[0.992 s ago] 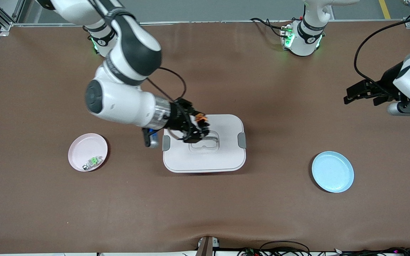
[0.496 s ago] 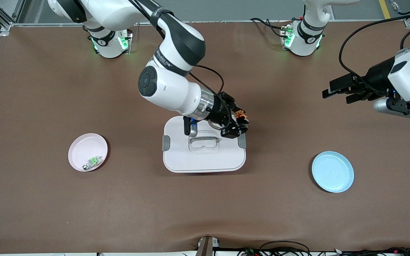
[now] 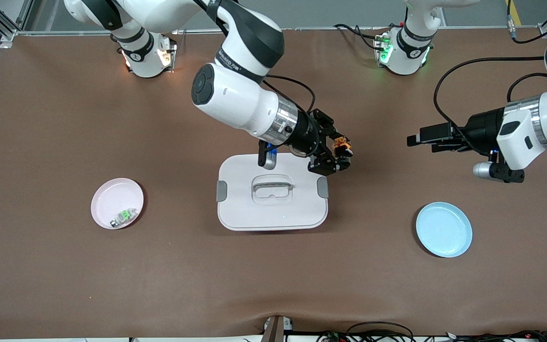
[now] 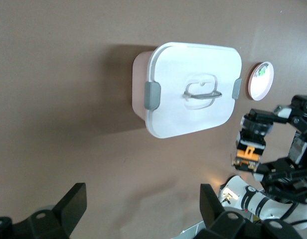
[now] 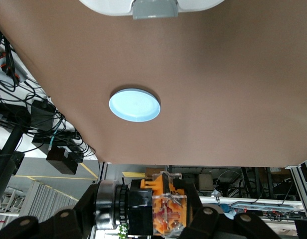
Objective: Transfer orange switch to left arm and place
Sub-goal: 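Hold the switch above the box while the left gripper reaches it, then close the left gripper on the switch and open the right gripper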
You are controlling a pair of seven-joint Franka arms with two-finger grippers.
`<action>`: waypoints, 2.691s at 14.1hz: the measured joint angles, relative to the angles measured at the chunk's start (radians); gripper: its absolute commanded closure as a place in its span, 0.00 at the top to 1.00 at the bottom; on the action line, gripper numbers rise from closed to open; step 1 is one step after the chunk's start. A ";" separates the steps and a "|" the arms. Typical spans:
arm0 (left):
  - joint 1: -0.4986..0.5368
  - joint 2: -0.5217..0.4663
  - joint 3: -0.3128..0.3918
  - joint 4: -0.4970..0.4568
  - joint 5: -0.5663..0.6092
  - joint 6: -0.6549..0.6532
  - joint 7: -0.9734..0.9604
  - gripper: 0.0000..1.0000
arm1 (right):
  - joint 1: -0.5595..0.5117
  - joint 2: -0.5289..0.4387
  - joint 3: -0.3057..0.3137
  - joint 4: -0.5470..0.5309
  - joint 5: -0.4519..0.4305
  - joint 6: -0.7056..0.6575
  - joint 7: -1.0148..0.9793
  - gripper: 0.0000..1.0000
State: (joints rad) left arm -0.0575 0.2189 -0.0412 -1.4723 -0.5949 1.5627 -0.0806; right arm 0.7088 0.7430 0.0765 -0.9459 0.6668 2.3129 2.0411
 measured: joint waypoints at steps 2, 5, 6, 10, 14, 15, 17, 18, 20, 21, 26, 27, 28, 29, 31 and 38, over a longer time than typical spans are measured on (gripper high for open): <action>-0.004 0.000 -0.003 0.004 -0.029 0.018 -0.016 1.00 | 0.007 0.004 0.003 0.000 0.000 0.012 0.033 0.00; -0.014 -0.006 -0.018 0.009 -0.074 0.043 -0.031 1.00 | 0.019 0.019 0.003 0.004 0.000 0.044 0.089 0.00; -0.020 -0.008 -0.030 0.010 -0.083 0.059 -0.035 1.00 | 0.022 0.024 0.003 0.007 0.000 0.060 0.105 0.00; -0.041 -0.006 -0.062 0.010 -0.143 0.104 -0.038 1.00 | 0.042 0.035 0.003 0.008 0.000 0.109 0.132 0.00; -0.073 0.017 -0.063 0.005 -0.144 0.126 0.021 1.00 | 0.050 0.043 0.002 0.021 0.000 0.115 0.158 0.00; -0.074 0.029 -0.063 0.004 -0.144 0.130 0.042 1.00 | 0.050 0.043 0.000 0.026 0.000 0.116 0.164 0.00; -0.074 0.051 -0.063 0.004 -0.144 0.133 0.063 1.00 | 0.050 0.044 0.000 0.041 0.000 0.116 0.174 0.00; -0.076 0.056 -0.063 0.004 -0.144 0.133 0.065 1.00 | 0.050 0.044 -0.001 0.048 0.000 0.117 0.183 0.00; -0.084 0.058 -0.063 0.004 -0.144 0.133 0.065 1.00 | 0.050 0.044 -0.002 0.062 0.000 0.117 0.198 0.00; -0.091 0.058 -0.064 0.004 -0.144 0.133 0.065 1.00 | 0.050 0.044 -0.003 0.066 0.000 0.120 0.203 0.00; -0.110 0.061 -0.064 0.004 -0.144 0.134 0.065 0.45 | 0.050 0.047 -0.003 0.071 0.000 0.147 0.219 0.00; -0.110 0.061 -0.064 0.004 -0.144 0.134 0.065 0.36 | 0.050 0.047 -0.003 0.071 0.000 0.147 0.223 0.00; -0.110 0.061 -0.064 0.004 -0.144 0.134 0.065 0.30 | 0.050 0.047 -0.003 0.071 0.000 0.147 0.225 0.00; -0.111 0.061 -0.065 0.007 -0.146 0.134 0.065 0.20 | 0.050 0.049 -0.002 0.071 0.000 0.147 0.225 0.00; -0.113 0.061 -0.068 0.009 -0.144 0.136 0.085 0.01 | 0.050 0.053 -0.002 0.071 0.003 0.146 0.227 0.00; -0.113 0.061 -0.067 0.008 -0.144 0.137 0.079 0.00 | 0.050 0.053 -0.002 0.071 0.003 0.150 0.234 1.00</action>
State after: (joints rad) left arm -0.1701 0.2802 -0.1086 -1.4639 -0.7390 1.6992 -0.0017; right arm 0.7589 0.7965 0.0747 -0.8751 0.6700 2.4624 2.2748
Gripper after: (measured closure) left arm 0.661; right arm 0.229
